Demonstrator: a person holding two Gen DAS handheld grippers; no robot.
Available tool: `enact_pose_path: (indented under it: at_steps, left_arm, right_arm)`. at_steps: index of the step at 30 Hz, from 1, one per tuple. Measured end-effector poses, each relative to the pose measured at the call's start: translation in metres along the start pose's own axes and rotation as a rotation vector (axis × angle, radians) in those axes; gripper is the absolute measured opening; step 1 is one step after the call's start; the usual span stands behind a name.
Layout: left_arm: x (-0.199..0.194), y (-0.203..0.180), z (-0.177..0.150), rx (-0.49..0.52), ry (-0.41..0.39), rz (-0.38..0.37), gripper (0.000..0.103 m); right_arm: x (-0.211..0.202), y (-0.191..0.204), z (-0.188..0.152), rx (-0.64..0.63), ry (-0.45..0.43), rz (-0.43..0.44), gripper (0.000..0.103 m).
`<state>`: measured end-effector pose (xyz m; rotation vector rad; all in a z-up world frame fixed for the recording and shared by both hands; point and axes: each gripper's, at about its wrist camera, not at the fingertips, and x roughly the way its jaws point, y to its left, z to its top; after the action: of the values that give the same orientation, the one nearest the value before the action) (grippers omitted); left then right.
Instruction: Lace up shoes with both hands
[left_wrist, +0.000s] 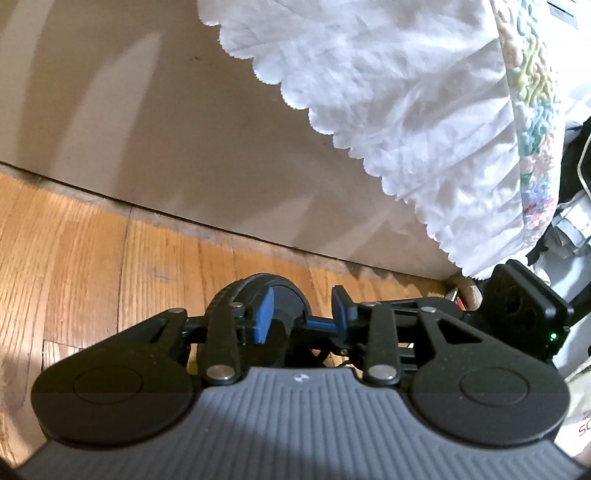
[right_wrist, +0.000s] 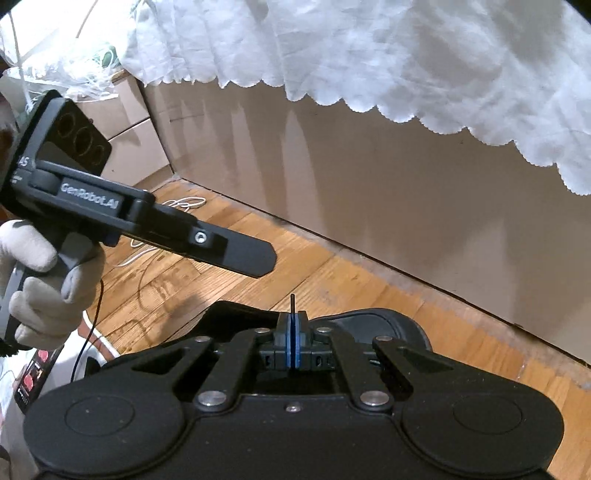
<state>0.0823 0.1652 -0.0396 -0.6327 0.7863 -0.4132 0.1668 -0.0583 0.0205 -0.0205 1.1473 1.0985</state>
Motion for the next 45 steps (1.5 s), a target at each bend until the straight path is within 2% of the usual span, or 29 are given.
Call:
enact_pose_path:
  at_steps: [5, 7, 8, 9, 12, 15, 18, 21, 24, 26, 28, 30, 34, 35, 36, 38, 41, 43, 45]
  left_arm:
    - [0.011, 0.015, -0.008, -0.148, 0.061, -0.05, 0.034]
    - [0.012, 0.016, -0.011, -0.146, 0.056, -0.068, 0.023]
    - [0.013, 0.017, -0.012, -0.148, 0.052, -0.069, 0.009]
    - [0.013, 0.019, -0.012, -0.155, 0.048, -0.064, 0.001]
    - [0.013, 0.025, -0.013, -0.206, 0.046, -0.083, 0.001]
    - [0.013, 0.025, -0.013, -0.216, 0.049, -0.079, 0.001]
    - [0.013, 0.025, -0.013, -0.231, 0.048, -0.089, 0.001]
    - [0.012, 0.024, -0.012, -0.228, 0.052, -0.078, 0.001]
    - [0.009, 0.016, -0.008, -0.165, 0.047, -0.044, 0.006]
    - [0.006, 0.002, -0.005, -0.045, 0.059, 0.014, 0.007]
    - [0.005, -0.016, -0.005, 0.102, 0.094, 0.103, 0.015]
    - [0.007, -0.028, -0.012, 0.196, 0.115, 0.163, 0.029]
    - [0.02, -0.034, -0.021, 0.268, 0.139, 0.206, 0.03]
    - [0.023, -0.032, -0.022, 0.261, 0.147, 0.217, 0.027]
    - [0.026, -0.028, -0.022, 0.245, 0.157, 0.228, 0.02]
    - [0.028, -0.01, -0.022, 0.135, 0.161, 0.23, 0.013]
    - [0.02, 0.032, -0.015, -0.188, 0.129, 0.122, 0.011]
    - [0.016, 0.048, -0.018, -0.286, 0.108, 0.077, 0.011]
    - [0.014, 0.052, -0.019, -0.308, 0.096, 0.062, 0.011]
  right_arm:
    - [-0.005, 0.003, -0.002, -0.004, -0.011, 0.032, 0.002]
    - [-0.003, 0.007, -0.001, -0.013, -0.017, 0.046, 0.002]
    - [-0.002, 0.009, 0.0, -0.016, -0.018, 0.051, 0.002]
    - [-0.002, 0.009, 0.0, -0.016, -0.015, 0.05, 0.002]
    - [-0.002, 0.006, -0.002, -0.002, -0.023, 0.068, 0.005]
    - [-0.002, 0.005, -0.003, -0.004, -0.032, 0.084, 0.011]
    - [0.0, 0.007, -0.003, -0.018, -0.03, 0.088, 0.011]
    - [-0.001, 0.006, -0.003, -0.008, -0.032, 0.074, 0.004]
    - [-0.003, 0.002, -0.002, 0.035, -0.049, 0.088, 0.004]
    - [-0.004, -0.002, -0.001, 0.061, -0.039, 0.082, 0.004]
    - [-0.002, -0.005, -0.004, 0.09, 0.001, 0.073, 0.004]
    - [-0.001, -0.005, -0.008, 0.083, 0.044, 0.056, 0.004]
    - [0.003, -0.004, -0.007, 0.086, 0.065, 0.055, 0.004]
    - [0.005, -0.003, -0.006, 0.08, 0.071, 0.044, 0.004]
    - [0.007, -0.002, -0.006, 0.073, 0.077, 0.034, 0.004]
    - [0.01, 0.001, -0.004, 0.054, 0.087, 0.021, 0.004]
    - [0.014, 0.008, -0.001, 0.005, 0.109, -0.009, 0.004]
    - [0.017, 0.011, 0.0, -0.021, 0.119, -0.019, 0.004]
    - [0.02, 0.012, 0.003, -0.048, 0.131, -0.028, 0.004]
